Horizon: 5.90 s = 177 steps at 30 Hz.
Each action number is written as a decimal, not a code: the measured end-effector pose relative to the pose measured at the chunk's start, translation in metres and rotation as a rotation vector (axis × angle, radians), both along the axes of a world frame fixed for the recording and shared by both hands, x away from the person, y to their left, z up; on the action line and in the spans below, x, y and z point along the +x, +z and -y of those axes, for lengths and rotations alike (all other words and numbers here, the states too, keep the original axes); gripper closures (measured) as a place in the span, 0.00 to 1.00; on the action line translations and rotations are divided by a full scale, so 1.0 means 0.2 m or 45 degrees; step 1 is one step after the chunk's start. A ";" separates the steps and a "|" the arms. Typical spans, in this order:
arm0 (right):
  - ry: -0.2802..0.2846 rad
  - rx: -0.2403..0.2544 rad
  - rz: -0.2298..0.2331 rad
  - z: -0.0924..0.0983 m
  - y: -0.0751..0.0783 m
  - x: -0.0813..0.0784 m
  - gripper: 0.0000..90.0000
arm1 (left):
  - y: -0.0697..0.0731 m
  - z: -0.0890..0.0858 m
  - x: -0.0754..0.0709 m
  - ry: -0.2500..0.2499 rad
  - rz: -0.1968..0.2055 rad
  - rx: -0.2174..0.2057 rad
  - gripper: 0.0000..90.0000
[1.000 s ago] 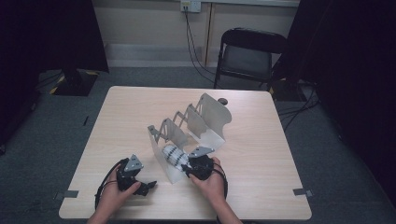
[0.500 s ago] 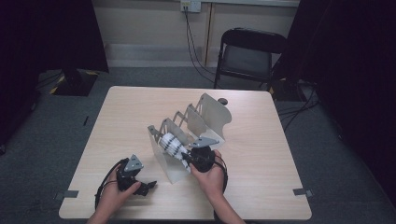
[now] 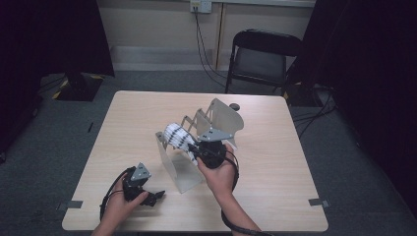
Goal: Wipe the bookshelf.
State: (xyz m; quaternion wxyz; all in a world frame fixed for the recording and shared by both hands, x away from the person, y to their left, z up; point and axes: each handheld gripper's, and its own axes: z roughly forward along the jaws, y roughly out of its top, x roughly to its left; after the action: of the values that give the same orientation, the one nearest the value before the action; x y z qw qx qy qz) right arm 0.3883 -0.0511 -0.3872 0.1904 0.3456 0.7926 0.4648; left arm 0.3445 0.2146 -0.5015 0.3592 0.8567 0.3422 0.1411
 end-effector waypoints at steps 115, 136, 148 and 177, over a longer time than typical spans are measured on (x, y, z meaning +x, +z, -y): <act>0.094 -0.116 -0.214 -0.05 -0.38 -0.03 0.89 | 0.00 0.00 0.00 0.000 0.000 0.001 0.00; 0.214 0.037 -0.059 -0.06 -0.08 -0.09 0.89 | 0.00 0.00 0.00 0.003 0.000 -0.003 0.00; 0.250 -0.064 -0.186 -0.09 -0.34 -0.09 0.89 | 0.00 0.00 0.00 -0.002 0.000 -0.002 0.00; 0.053 -0.155 -0.234 -0.04 -0.50 -0.06 0.88 | 0.00 0.00 0.00 0.000 0.000 0.001 0.00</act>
State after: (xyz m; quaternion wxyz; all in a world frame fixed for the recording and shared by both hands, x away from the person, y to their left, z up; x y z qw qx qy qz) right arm 0.3771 -0.0438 -0.4868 0.1278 0.3579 0.8406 0.3858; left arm 0.3447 0.2142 -0.5014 0.3589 0.8568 0.3422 0.1413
